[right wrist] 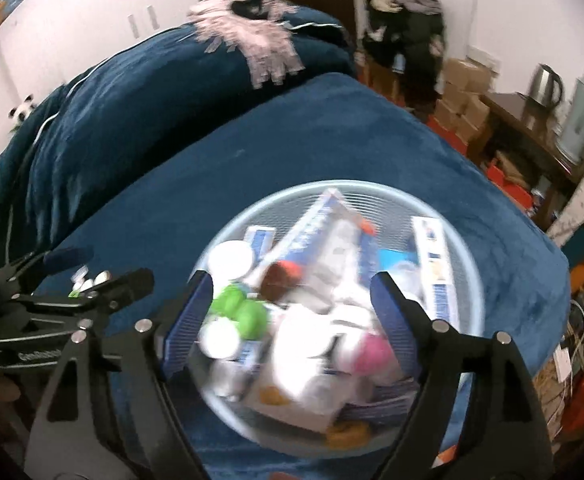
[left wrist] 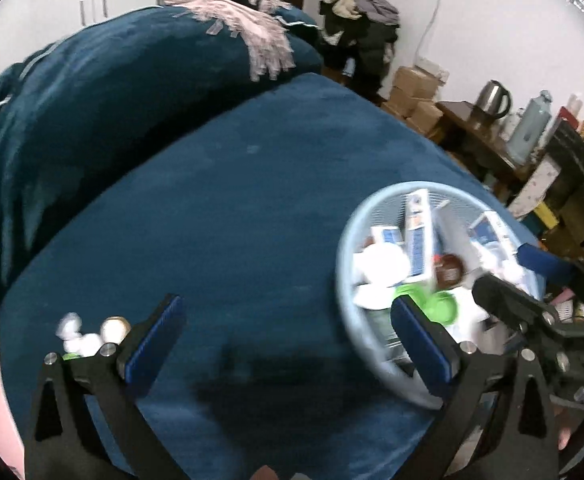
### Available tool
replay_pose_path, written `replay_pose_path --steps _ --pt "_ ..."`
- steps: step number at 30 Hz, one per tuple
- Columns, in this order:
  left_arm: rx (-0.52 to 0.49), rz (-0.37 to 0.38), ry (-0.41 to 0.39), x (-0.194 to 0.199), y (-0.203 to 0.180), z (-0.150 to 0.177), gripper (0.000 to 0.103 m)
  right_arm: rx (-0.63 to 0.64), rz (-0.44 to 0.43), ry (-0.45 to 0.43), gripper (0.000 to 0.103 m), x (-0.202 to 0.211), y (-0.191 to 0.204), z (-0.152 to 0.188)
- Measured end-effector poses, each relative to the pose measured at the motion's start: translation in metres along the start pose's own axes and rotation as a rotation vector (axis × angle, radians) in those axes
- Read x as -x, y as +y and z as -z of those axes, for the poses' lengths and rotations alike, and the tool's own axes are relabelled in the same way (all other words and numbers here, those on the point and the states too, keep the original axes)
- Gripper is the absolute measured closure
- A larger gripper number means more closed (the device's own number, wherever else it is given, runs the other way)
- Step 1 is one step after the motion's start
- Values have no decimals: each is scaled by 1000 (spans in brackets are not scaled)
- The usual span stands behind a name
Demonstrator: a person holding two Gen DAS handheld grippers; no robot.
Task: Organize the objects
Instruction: 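Carry both caps to the mesh basket and open both grippers over it, then move both grippers back over the remaining caps on the bed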
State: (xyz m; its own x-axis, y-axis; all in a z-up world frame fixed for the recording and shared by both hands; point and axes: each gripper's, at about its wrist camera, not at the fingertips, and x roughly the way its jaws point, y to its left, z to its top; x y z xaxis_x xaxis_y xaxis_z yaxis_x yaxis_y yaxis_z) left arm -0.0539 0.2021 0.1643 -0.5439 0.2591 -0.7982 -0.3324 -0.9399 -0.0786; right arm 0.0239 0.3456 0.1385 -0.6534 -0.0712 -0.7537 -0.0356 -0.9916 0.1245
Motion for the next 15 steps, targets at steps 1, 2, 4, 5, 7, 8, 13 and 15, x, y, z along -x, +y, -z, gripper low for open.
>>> replay_pose_path --steps 1,2,4,5,7,8,13,15 --pt "-1 -27 3 2 11 2 1 18 -13 6 16 -2 9 0" --pt "-1 -45 5 3 19 4 1 38 -31 14 11 -5 21 -1" --pt "5 -86 4 6 38 9 1 64 -56 23 10 -10 38 -2" --pt "14 -100 9 6 49 12 1 81 -72 29 10 -15 49 -2" --pt "46 -126 29 7 73 20 1 107 -98 40 10 -22 67 -2" --pt "63 -139 35 7 84 24 1 112 -105 44 10 -24 74 0" --pt "161 -184 58 2 135 46 1 163 -142 82 9 -42 116 5" --pt "189 -192 73 -3 150 54 1 189 -153 98 10 -48 131 8"
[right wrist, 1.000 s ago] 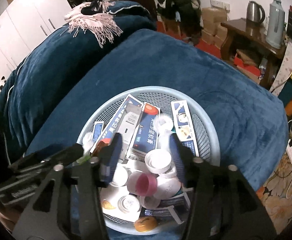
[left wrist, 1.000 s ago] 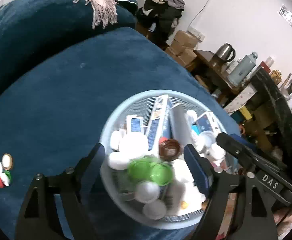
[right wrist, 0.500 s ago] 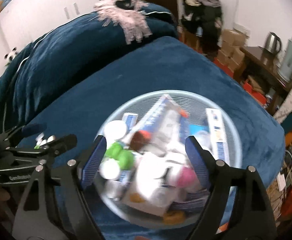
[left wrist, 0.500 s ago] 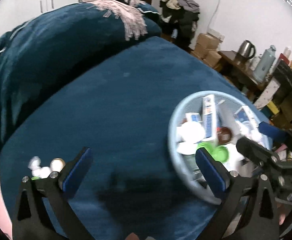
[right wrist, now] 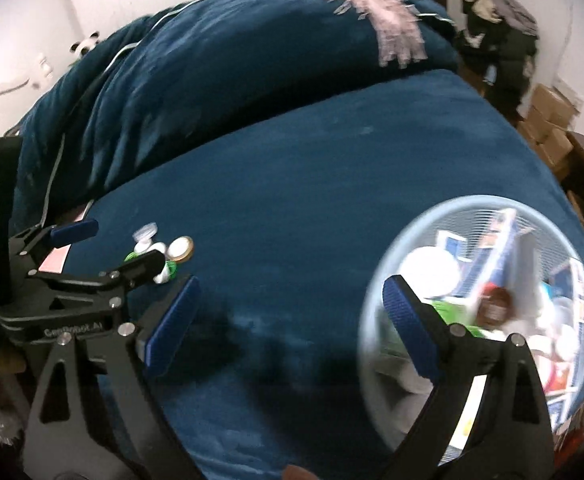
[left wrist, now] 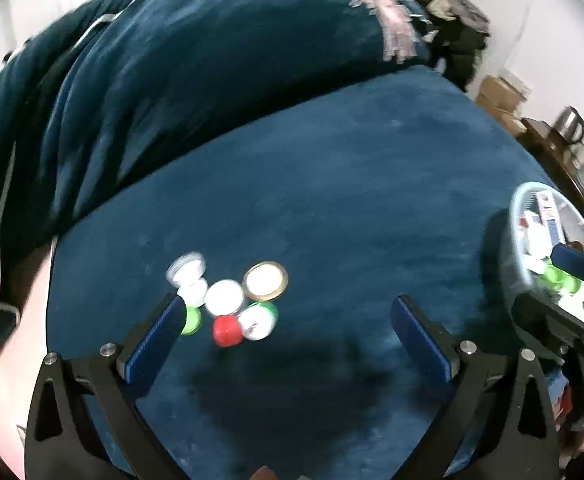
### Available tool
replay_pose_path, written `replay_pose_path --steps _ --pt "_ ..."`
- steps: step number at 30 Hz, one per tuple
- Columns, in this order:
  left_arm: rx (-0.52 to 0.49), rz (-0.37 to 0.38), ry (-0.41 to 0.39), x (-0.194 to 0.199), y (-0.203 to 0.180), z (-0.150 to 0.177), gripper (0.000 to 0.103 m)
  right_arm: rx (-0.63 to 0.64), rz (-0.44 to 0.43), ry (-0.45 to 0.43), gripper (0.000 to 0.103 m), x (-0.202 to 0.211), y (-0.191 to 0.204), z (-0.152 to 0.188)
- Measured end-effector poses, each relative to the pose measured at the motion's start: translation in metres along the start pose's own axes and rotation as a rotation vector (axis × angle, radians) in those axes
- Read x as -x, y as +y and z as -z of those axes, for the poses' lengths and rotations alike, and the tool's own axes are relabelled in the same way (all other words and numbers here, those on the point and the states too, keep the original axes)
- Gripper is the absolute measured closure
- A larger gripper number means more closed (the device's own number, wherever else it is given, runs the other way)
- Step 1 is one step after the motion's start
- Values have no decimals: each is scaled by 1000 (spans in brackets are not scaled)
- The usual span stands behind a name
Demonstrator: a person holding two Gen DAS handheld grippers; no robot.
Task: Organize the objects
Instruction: 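Move both grippers back over the remaining caps on the bed, then grasp a clear-rimmed white lid with the right gripper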
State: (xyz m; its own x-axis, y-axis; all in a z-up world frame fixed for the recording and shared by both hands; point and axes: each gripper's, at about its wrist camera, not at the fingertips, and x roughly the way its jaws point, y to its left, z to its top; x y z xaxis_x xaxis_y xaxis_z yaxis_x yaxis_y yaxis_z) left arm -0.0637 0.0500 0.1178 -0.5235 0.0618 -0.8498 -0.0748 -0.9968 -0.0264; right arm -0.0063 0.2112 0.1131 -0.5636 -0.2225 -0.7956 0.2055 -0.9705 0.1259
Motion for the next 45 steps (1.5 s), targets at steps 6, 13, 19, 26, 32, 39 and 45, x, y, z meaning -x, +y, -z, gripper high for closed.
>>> replay_pose_path --steps 6,13,19,26,32,39,45 --pt "40 -16 55 -21 36 12 1 49 -20 50 9 -27 30 -1" --pt "140 -88 116 -43 97 31 1 102 -39 120 9 -66 62 1" --pt "240 -128 152 -52 138 48 1 151 -70 174 9 -105 87 -1" --pt "221 -133 173 -60 142 53 1 147 -66 207 9 -132 96 -5" --pt "231 -114 167 -62 144 53 1 152 -104 194 9 -144 107 -14" --pt "280 -137 163 -60 156 52 1 192 -230 215 10 -181 153 -53" --pt "349 -147 157 -62 172 53 1 269 -213 334 38 -223 180 -53"
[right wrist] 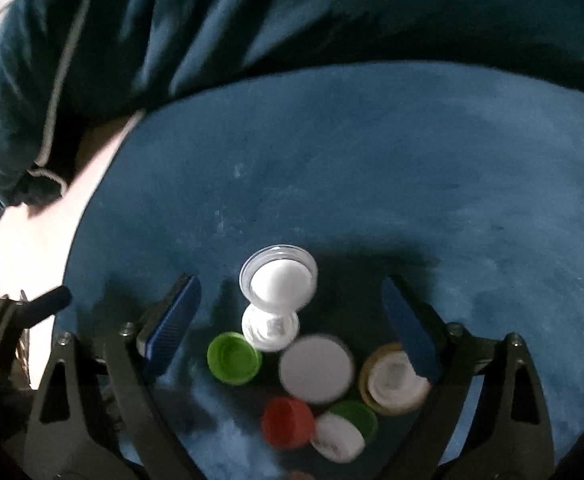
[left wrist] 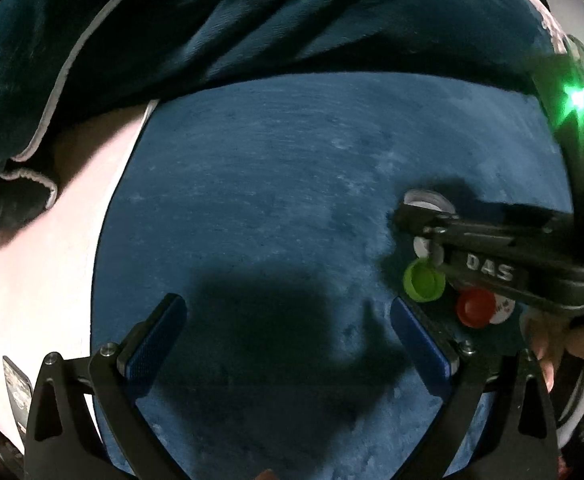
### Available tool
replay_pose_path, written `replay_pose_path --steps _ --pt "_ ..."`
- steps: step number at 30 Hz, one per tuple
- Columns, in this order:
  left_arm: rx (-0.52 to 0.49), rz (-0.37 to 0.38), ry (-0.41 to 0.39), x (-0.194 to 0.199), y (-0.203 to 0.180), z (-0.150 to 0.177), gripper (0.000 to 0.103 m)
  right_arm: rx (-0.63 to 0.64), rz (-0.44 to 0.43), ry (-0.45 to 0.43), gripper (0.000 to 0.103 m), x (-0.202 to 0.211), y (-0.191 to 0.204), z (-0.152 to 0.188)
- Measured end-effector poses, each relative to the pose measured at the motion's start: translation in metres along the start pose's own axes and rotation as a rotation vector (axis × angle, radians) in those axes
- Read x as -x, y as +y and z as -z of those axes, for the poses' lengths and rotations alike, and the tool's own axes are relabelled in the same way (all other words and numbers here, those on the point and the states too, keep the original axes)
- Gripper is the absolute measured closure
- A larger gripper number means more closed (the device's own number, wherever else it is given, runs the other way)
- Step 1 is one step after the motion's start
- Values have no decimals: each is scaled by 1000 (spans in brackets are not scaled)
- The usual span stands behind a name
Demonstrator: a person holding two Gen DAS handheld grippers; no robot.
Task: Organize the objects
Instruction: 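Grasp a clear-rimmed white lid with the right gripper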
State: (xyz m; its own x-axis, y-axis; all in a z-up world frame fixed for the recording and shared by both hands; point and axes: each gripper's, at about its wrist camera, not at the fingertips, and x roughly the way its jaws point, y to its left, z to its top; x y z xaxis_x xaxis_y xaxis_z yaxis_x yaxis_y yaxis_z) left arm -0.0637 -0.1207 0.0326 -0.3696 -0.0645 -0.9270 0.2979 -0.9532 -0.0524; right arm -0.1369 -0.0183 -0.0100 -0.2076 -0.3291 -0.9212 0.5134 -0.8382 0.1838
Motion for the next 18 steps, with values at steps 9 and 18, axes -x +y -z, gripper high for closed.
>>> replay_pose_path --steps 9,18 --pt "-139 59 11 -14 -39 1 8 -81 -75 -135 62 45 -33 26" --pt "-247 77 31 -29 -72 -1 20 -142 -73 -184 61 66 -49 41"
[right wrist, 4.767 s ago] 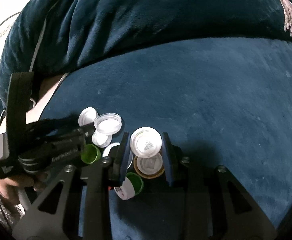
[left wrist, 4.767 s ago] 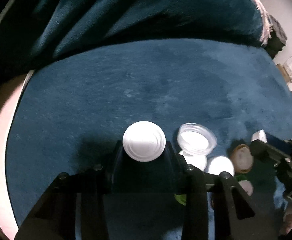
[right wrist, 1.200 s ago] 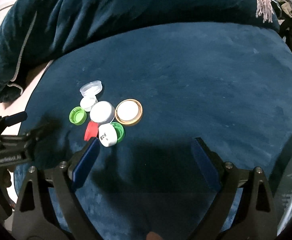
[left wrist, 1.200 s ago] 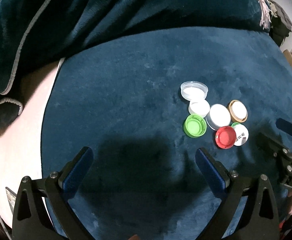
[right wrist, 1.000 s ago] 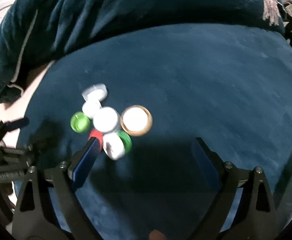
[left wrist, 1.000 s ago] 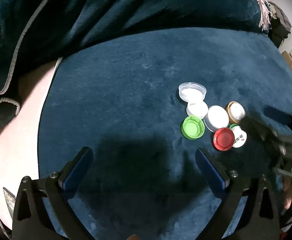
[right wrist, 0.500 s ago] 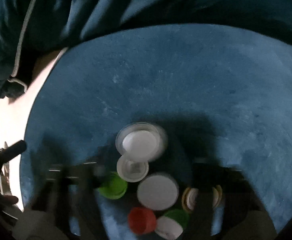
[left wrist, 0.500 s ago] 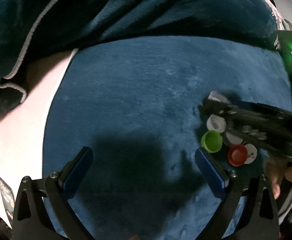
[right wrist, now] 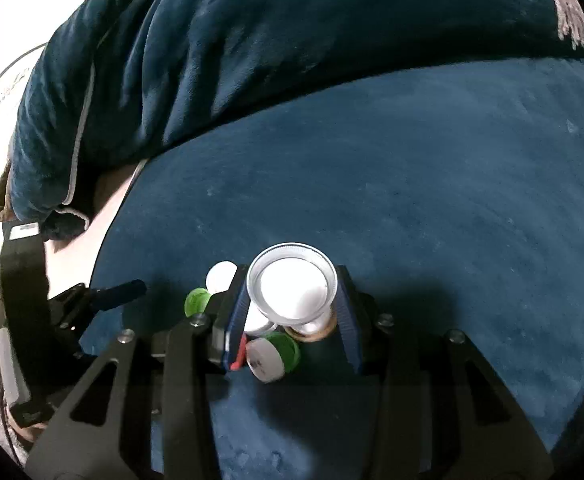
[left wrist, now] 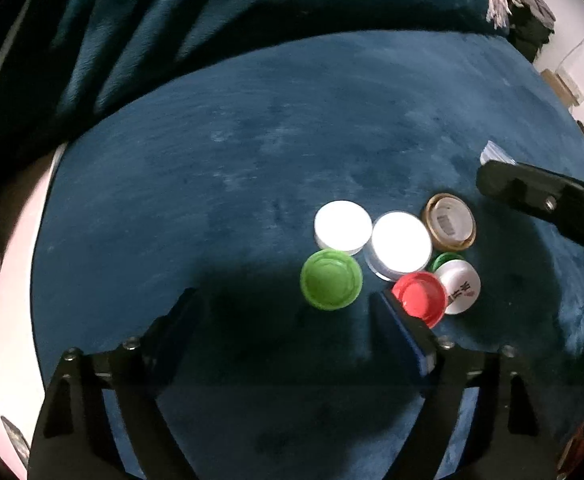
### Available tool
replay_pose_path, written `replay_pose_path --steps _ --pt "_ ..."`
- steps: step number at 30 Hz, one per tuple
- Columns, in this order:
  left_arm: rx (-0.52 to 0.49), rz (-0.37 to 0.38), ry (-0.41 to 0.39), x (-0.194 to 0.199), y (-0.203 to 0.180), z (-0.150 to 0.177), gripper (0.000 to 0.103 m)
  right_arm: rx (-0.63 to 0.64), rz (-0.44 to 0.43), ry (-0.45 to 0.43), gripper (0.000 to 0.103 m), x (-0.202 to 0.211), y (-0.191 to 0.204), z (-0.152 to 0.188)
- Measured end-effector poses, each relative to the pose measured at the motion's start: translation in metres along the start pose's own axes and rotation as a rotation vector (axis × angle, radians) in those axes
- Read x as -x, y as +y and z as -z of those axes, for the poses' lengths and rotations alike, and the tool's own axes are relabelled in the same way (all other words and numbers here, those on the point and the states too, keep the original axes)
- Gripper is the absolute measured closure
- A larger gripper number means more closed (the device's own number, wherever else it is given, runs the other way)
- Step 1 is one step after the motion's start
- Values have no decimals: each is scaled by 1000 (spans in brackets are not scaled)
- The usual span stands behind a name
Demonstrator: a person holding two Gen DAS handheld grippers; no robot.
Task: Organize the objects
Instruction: 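Grasp a clear-rimmed white lid with the right gripper, then carry the white lid to the basket with the right gripper while the left carries a green cap there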
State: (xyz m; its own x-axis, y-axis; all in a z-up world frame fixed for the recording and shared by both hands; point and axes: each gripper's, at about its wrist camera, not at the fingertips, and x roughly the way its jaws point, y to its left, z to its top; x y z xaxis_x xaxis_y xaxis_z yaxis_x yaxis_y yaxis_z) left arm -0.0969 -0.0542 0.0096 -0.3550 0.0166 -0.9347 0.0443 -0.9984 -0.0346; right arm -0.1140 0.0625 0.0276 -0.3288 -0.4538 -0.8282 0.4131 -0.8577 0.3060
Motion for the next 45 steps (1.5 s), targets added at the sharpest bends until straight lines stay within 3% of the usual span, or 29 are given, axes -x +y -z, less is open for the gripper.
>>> replay_pose_path --steps 1,2,4,12,18,23,28,37,45 --pt "3 7 4 -3 -2 -2 28 0 1 -1 61 2 -2 0" --pt "9 22 8 -5 -2 -3 50 1 3 -2 61 0 0 1" --pt "12 47 10 -5 -4 -6 73 -3 -3 -1 61 5 -8 4" --pt "35 85 -34 24 0 -11 73 -12 -8 4 61 23 -19 30" --pt "-39 117 -95 66 -41 -14 73 -36 0 -10 61 49 -23 50" --pt "-116 157 -143 101 -94 -16 73 -60 28 -62 61 92 -35 64" --pt "-191 254 -160 132 -167 -18 73 -120 90 -142 61 153 -64 81" --pt "-389 423 -133 158 -326 -6 73 -339 265 -254 61 252 -154 138" --pt "-371 507 -81 149 -385 -10 73 -458 332 -315 61 297 -205 150"
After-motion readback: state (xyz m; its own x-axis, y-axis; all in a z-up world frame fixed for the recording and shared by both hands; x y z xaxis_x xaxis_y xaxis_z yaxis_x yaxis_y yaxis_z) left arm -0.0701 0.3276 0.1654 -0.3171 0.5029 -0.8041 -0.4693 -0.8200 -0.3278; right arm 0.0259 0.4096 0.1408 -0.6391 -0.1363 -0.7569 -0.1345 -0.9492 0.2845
